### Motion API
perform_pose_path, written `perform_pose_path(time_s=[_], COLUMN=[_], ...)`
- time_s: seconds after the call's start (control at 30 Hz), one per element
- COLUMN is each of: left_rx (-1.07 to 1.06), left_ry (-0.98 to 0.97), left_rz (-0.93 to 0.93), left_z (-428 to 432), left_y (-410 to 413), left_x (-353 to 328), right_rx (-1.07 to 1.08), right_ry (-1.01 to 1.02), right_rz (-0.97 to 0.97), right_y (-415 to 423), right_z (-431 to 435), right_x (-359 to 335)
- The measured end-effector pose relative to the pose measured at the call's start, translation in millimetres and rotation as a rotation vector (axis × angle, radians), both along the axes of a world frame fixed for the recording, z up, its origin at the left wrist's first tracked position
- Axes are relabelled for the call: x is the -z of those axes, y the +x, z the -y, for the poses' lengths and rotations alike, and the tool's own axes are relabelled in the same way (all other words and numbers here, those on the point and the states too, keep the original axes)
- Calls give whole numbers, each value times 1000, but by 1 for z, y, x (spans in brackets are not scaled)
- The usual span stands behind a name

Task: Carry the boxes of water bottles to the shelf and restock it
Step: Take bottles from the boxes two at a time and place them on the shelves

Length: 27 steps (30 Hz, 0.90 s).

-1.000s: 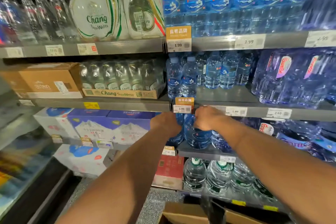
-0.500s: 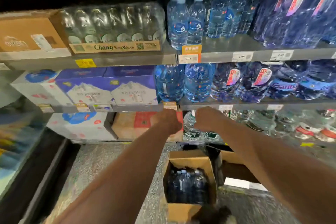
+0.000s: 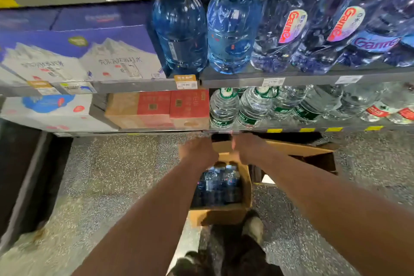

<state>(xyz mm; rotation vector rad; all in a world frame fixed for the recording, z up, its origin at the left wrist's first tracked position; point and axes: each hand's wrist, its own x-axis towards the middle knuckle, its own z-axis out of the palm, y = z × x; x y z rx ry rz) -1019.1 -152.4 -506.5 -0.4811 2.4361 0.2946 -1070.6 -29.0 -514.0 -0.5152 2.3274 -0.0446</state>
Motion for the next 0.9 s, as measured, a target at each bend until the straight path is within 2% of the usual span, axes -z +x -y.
perform_pose_path(time_s=[0.13, 0.37, 0.47, 0.63, 0.8, 0.9], left_rx=[-25, -116, -267, -697, -856, -976], left_ry=[72, 231, 287, 358, 378, 402], left_rz=[94, 190, 195, 247, 323, 243], left_z=[-10, -3, 8, 20, 26, 25], left_y=[5, 26, 43, 70, 86, 90], left_x=[63, 216, 282, 374, 440, 466], right_rx=[147, 352, 499, 735, 885, 968], right_ry=[-2, 31, 22, -23, -49, -68], right_rz=[145, 300, 342, 419, 421, 403], right_y=[6, 33, 52, 95, 117, 124], right_z=[-9, -11, -5, 15, 41, 51], right_x=[60, 216, 281, 380, 444, 471])
